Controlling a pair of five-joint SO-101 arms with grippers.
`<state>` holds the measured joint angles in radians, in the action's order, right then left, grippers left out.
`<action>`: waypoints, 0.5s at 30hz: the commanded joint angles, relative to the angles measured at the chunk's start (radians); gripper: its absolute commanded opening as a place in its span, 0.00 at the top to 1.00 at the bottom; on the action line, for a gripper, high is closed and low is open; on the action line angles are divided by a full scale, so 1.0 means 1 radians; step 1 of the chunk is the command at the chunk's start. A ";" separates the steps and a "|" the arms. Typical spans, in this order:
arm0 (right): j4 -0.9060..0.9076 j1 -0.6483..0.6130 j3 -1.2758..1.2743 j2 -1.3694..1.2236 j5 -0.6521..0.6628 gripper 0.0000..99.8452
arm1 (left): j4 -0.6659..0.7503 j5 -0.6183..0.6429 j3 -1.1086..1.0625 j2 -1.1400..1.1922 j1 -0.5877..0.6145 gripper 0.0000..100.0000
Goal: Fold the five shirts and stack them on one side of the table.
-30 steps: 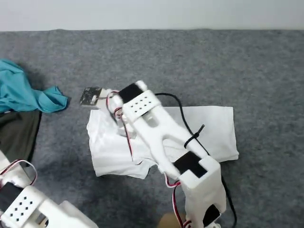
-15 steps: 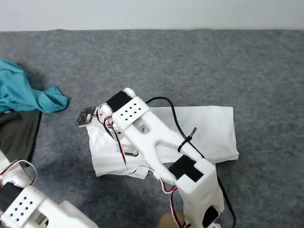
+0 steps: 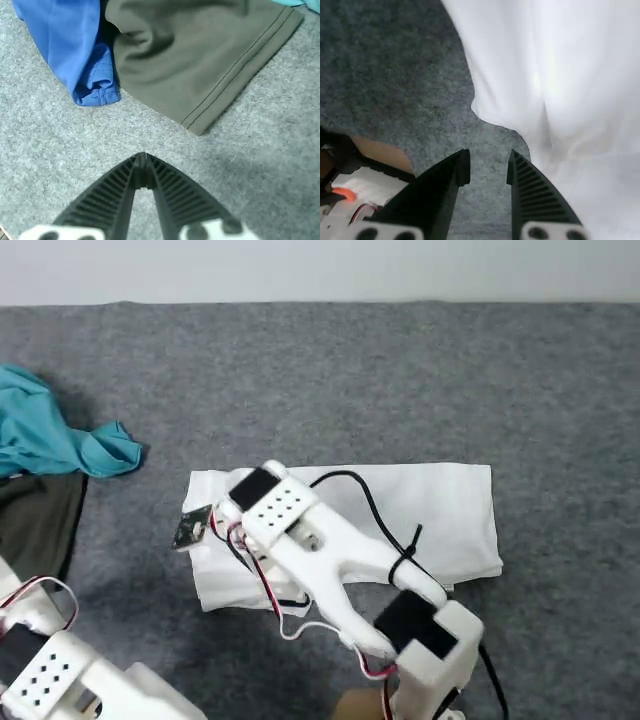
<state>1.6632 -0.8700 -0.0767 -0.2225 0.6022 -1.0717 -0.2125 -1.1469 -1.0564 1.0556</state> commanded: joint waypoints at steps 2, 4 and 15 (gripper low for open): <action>-0.097 -0.039 -0.083 0.107 -0.037 0.86 | -0.002 -0.008 0.012 -0.018 0.006 1.00; -0.142 -0.056 -0.120 0.113 -0.054 0.86 | -0.002 -0.008 0.012 -0.018 0.006 1.00; -0.328 -0.082 -0.232 0.105 -0.072 0.86 | -0.006 -0.009 0.012 -0.018 0.006 1.00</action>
<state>1.3809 -0.9436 -0.2961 -0.1734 0.5393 -1.0717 -0.2125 -1.1469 -1.0564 1.0556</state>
